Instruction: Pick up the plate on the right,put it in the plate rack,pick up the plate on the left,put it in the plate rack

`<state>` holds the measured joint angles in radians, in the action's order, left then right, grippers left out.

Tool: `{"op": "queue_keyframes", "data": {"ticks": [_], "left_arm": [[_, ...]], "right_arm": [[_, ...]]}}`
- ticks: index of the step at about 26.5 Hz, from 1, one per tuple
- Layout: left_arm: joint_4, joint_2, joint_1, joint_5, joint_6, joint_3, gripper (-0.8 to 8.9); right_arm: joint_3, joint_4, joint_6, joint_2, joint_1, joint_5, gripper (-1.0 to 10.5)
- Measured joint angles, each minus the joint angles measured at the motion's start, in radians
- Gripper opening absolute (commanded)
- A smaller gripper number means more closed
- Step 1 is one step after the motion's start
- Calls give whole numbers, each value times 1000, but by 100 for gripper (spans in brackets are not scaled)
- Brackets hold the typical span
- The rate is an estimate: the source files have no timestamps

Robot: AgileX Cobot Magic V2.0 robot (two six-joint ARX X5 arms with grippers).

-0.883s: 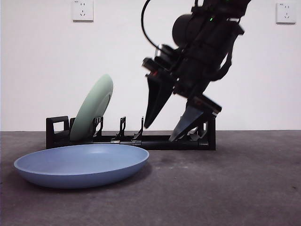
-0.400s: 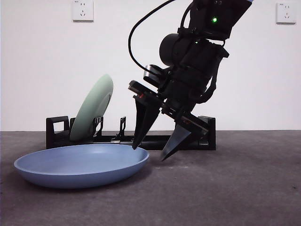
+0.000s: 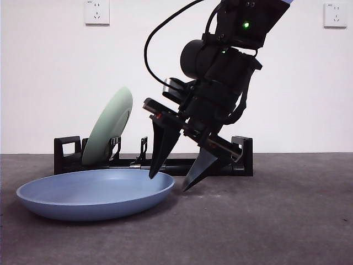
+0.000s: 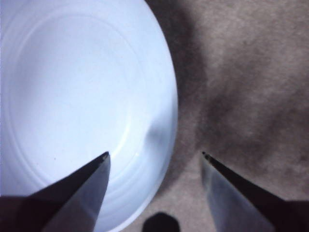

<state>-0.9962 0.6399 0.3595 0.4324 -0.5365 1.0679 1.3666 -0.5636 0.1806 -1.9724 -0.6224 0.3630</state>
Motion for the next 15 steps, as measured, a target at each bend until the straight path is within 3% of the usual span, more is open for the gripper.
{"op": "queue_keyframes", "data": {"ticks": [2,8,15], "left_arm": [[-3,3,16,-24,-5,0,503],[-6,27,72,-94,-17,0,503],[-8,66,142,-151,-31,0,503]], "right_arm": [[0,8,9,-3,-5,0,207],[0,19,27,-3,-9,0,174],[0,18,46,-3,-9,-8,-13]]}}
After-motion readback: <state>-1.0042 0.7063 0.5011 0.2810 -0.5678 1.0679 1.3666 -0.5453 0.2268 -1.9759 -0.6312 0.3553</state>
